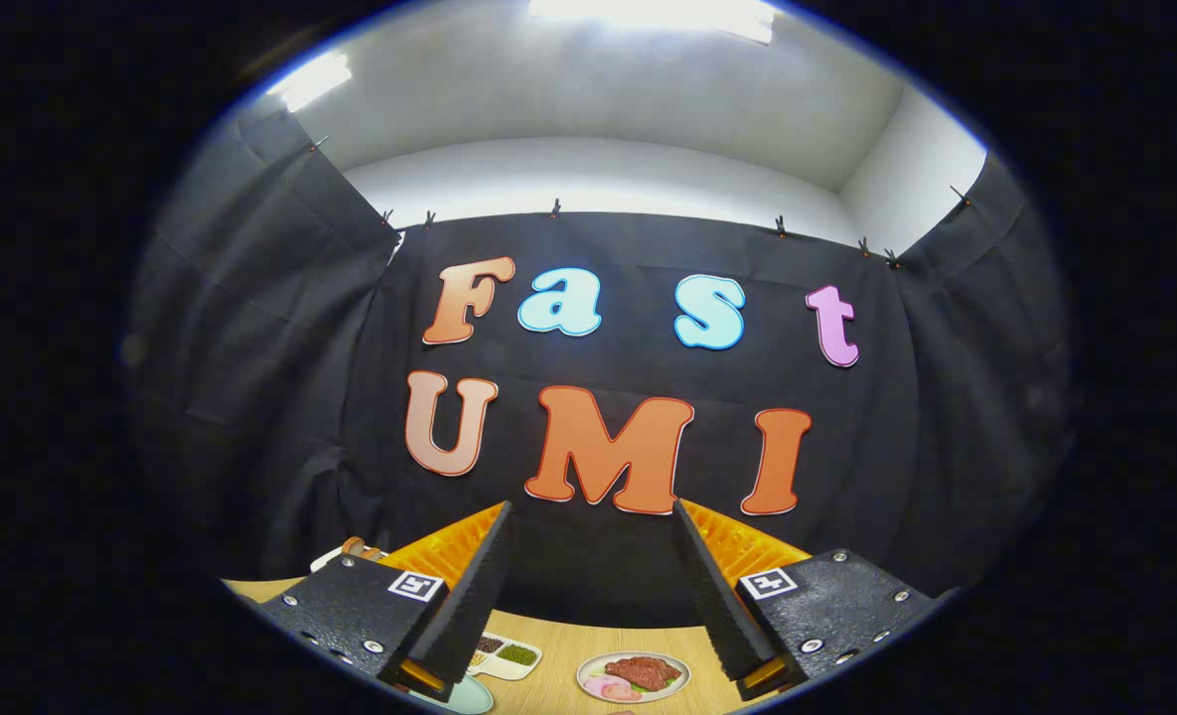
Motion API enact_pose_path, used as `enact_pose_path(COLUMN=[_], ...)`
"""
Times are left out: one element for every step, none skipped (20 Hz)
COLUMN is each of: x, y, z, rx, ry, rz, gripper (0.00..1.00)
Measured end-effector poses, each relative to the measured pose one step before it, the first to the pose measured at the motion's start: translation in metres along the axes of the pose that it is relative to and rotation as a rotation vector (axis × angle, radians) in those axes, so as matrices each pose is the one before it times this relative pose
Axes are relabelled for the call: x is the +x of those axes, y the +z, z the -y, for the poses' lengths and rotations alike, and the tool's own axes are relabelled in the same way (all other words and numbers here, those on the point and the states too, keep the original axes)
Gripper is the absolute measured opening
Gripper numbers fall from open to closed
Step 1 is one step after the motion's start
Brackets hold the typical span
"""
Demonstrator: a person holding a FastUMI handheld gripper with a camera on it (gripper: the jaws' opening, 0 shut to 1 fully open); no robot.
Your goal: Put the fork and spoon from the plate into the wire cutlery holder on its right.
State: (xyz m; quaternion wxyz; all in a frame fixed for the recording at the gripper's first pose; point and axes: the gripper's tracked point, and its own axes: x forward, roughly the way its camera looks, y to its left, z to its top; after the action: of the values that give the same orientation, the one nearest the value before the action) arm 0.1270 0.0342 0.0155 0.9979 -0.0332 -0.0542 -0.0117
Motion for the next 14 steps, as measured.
enact_pose_path(x=[0.00049, 0.0008, 0.00009, 0.0001, 0.00015, 0.00073, 0.00056, 0.00099, 0.00101, 0.00059, 0.00149, 0.00165, 0.00199, 0.00217], y=[-0.00287, -0.00282, -0.00144, 0.00025, 0.00006, -0.00019, 0.00048, -0.00066, -0.00022, 0.00104, 0.0007, 0.00059, 0.00001, -0.00025], z=[-0.00187, -0.00103, -0.00237, -0.00182, -0.00214, -0.00079, -0.00339, -0.00285, -0.00252, -0.00046, -0.00006, -0.00123, -0.0012, -0.00176], rx=[0.00484, 0.00376, 0.0028, 0.00277, 0.00183, 0.0012, 0.00344, 0.00433, 0.00655, 0.00313, 0.0032, -0.00042, -0.0014, 0.00037], ry=[0.00206, 0.00383, 0.00194, 0.00431, 0.004, 0.00128, 0.00794, 0.00295, 0.00108, -0.00514, -0.00586, -0.00599, -0.00858, -0.00432], rz=[-0.01285, -0.01078, -0.00828, -0.00471, -0.00153, -0.00266, -0.00288, -0.00477, -0.00351, -0.00212, 0.00026, -0.00076, -0.0016, -0.00361], gripper=[0.93, 0.94, 0.95, 0.95, 0.95, 0.95, 0.95, 0.95, 0.95, 0.95, 0.95, 0.95, 0.95, 0.95])
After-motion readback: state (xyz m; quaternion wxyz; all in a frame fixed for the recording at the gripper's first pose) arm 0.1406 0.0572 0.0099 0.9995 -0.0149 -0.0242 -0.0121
